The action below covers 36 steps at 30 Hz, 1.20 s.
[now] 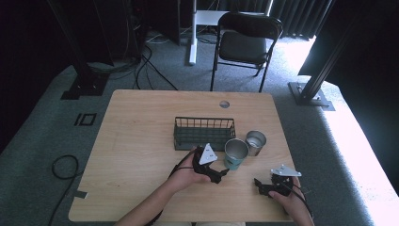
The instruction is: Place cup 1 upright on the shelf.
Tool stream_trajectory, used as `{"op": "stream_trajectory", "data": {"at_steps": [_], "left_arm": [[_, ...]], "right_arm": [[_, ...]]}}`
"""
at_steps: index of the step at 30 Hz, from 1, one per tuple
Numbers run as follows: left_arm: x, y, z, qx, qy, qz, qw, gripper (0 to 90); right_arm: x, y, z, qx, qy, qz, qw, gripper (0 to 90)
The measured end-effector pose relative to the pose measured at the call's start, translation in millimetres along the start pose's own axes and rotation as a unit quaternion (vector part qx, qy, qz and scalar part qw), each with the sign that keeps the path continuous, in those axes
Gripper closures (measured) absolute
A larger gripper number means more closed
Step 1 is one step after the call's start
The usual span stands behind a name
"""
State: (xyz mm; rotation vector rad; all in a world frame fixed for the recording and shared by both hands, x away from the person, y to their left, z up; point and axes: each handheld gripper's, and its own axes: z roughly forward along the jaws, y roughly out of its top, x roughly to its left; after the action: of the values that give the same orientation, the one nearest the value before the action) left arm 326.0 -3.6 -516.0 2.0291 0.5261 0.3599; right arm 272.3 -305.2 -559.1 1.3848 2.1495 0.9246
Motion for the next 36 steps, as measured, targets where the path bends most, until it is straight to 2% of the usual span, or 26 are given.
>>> {"op": "stream_trajectory", "data": {"at_steps": [2, 4, 10, 14, 18, 22, 31, 34, 36], "left_arm": [[-1.6, 2.2, 4.5, -0.002, 0.006, 0.003, 1.0000, 6.8], [-2.6, 4.3, 8.4, -0.005, 0.004, -0.005, 1.0000, 6.8], [-7.4, 9.2, 20.2, 0.001, 0.001, -0.006, 1.0000, 6.8], [-9.6, 12.5, 27.9, -0.003, 0.010, -0.017, 0.9998, 6.8], [-13.6, 15.1, 35.9, 0.005, 0.014, -0.019, 0.9997, 6.8], [-15.9, 17.4, 42.2, 0.005, 0.026, -0.035, 0.9990, 6.8], [-23.9, 22.6, 53.4, 0.009, 0.071, -0.062, 0.9955, 6.8], [-25.5, 24.5, 55.8, 0.004, 0.085, -0.077, 0.9934, 6.8], [-25.5, 24.9, 56.9, -0.003, 0.089, -0.098, 0.9912, 6.8]], "right_arm": [[0.0, 0.0, 0.0, 0.000, 0.000, 0.000, 1.0000, 10.7], [0.0, 0.0, 0.0, 0.000, 0.000, 0.000, 1.0000, 10.7], [0.0, 0.0, 0.0, 0.000, 0.000, 0.000, 1.0000, 10.7], [0.0, 0.0, 0.0, 0.000, 0.000, 0.000, 1.0000, 10.7], [0.0, 0.0, 0.0, 0.000, 0.000, 0.000, 1.0000, 10.7], [-0.1, 0.0, 0.0, 0.000, 0.000, 0.000, 1.0000, 10.7], [-0.1, 0.0, 0.0, 0.000, 0.000, 0.000, 1.0000, 10.7], [-0.1, 0.0, 0.0, 0.000, 0.000, 0.000, 1.0000, 10.7], [-0.1, 0.0, 0.0, 0.000, 0.000, 0.000, 1.0000, 10.8]]}}
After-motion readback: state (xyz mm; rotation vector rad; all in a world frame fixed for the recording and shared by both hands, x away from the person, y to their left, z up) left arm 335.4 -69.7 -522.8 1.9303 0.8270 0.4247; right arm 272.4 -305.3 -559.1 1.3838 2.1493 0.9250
